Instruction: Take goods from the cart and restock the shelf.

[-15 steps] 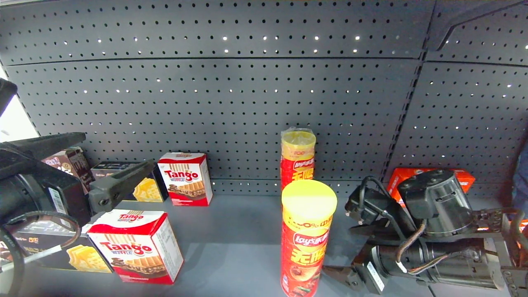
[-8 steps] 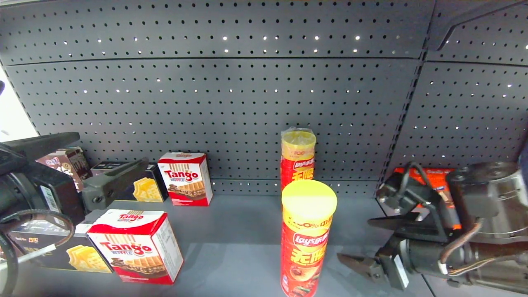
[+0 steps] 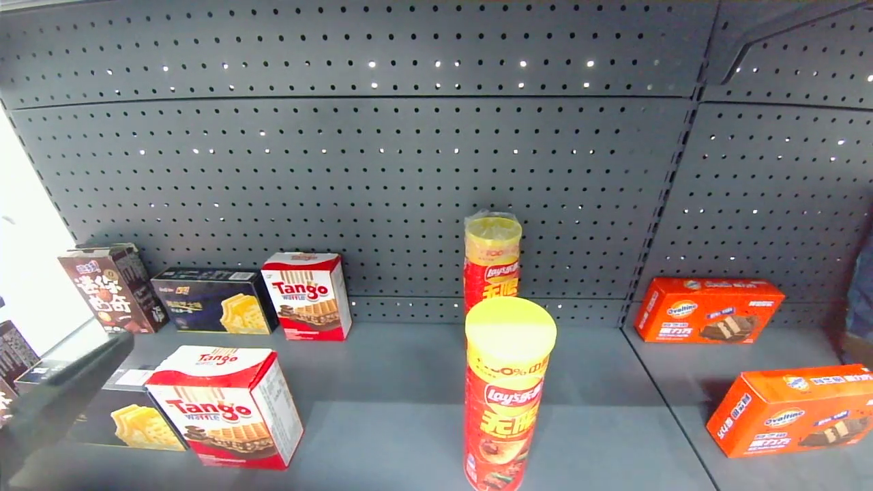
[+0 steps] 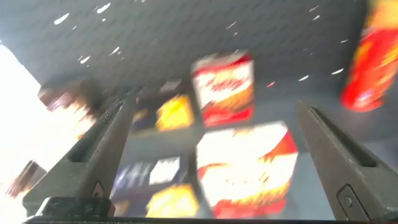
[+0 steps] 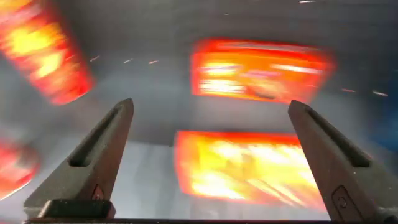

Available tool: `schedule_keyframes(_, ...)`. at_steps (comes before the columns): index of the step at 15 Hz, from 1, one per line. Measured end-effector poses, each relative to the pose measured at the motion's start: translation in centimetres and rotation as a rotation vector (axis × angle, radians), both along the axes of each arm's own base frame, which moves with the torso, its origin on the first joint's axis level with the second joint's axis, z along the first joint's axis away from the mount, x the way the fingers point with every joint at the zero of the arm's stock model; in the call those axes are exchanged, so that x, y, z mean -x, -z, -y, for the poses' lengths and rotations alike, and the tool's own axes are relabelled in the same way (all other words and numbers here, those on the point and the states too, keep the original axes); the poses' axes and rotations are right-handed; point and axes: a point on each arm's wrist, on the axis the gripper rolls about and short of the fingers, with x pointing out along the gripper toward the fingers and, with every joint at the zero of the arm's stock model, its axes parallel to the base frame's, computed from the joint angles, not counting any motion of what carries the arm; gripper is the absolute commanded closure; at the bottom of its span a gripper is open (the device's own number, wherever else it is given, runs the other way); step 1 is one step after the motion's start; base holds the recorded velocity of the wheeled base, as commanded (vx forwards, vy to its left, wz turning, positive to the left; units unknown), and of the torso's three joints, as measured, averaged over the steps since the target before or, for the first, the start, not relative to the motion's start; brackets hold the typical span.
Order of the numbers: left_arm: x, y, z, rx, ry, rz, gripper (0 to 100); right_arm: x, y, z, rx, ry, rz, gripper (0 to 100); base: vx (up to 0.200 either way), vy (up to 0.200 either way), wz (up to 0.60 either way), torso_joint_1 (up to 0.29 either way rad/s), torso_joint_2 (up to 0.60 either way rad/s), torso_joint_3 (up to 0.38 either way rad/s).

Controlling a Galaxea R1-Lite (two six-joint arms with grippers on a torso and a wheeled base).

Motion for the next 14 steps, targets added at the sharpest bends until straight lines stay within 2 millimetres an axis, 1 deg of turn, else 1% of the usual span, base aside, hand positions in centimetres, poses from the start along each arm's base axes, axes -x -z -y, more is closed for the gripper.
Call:
schedule_keyframes(1,1.1,1.1,-0.6,-0.004,-0.039,0.006,0,2.1,1.2,0.6,-0.001,0.092,0.042,0,0.000,0.000,0.00,0.000,0.00,0.000)
schedule_keyframes(2,2.0,2.5,-1.2,-0.011,-0.073,0.003,0,4.0,2.3,0.8,0.001,0.161,0.083,0,0.000,0.000,0.00,0.000,0.00,0.000)
schedule_keyframes(3,2.9,3.6,-1.7,-0.013,-0.103,0.009,0,5.6,4.1,0.7,0.006,0.213,0.103,0,0.000,0.000,0.00,0.000,0.00,0.000)
schedule_keyframes(4,3.7,4.5,-2.1,-0.011,-0.123,0.017,0,6.9,5.9,0.6,0.008,0.239,0.109,0,0.000,0.000,0.00,0.000,0.00,0.000)
schedule_keyframes(5,4.3,5.3,-2.4,-0.013,-0.134,0.016,0,7.8,8.0,0.4,0.008,0.260,0.110,0,0.000,0.000,0.00,0.000,0.00,0.000)
schedule_keyframes(7,5.4,6.4,-3.0,-0.024,-0.135,-0.003,0,8.4,11.5,0.1,-0.007,0.247,0.068,0,0.000,0.000,0.00,0.000,0.00,0.000)
schedule_keyframes(8,5.9,6.8,-3.2,-0.029,-0.134,-0.010,0,8.6,12.4,-0.1,-0.012,0.191,0.047,0,0.000,0.000,0.00,0.000,0.00,0.000)
schedule_keyframes(9,6.3,7.2,-3.4,-0.030,-0.132,-0.014,0,8.7,12.8,-0.2,-0.006,0.159,0.049,0,0.000,0.000,0.00,0.000,0.00,0.000)
schedule_keyframes(10,6.6,7.5,-3.5,-0.027,-0.129,-0.008,0,8.8,13.0,-0.2,-0.002,0.201,0.051,0,0.000,0.000,0.00,0.000,0.00,0.000)
schedule_keyframes(11,6.9,7.9,-3.7,-0.024,-0.127,-0.002,0,8.9,13.2,-0.1,-0.003,0.312,0.046,0,0.000,0.000,0.00,0.000,0.00,0.000)
schedule_keyframes(12,7.1,8.1,-3.8,-0.020,-0.126,0.006,0,9.0,13.4,-0.1,-0.001,0.387,0.043,0,0.000,0.000,0.00,0.000,0.00,0.000)
schedule_keyframes(14,7.4,8.5,-3.9,-0.012,-0.120,0.018,0,9.3,13.6,-0.3,0.016,0.403,0.069,0,0.000,0.000,0.00,0.000,0.00,0.000)
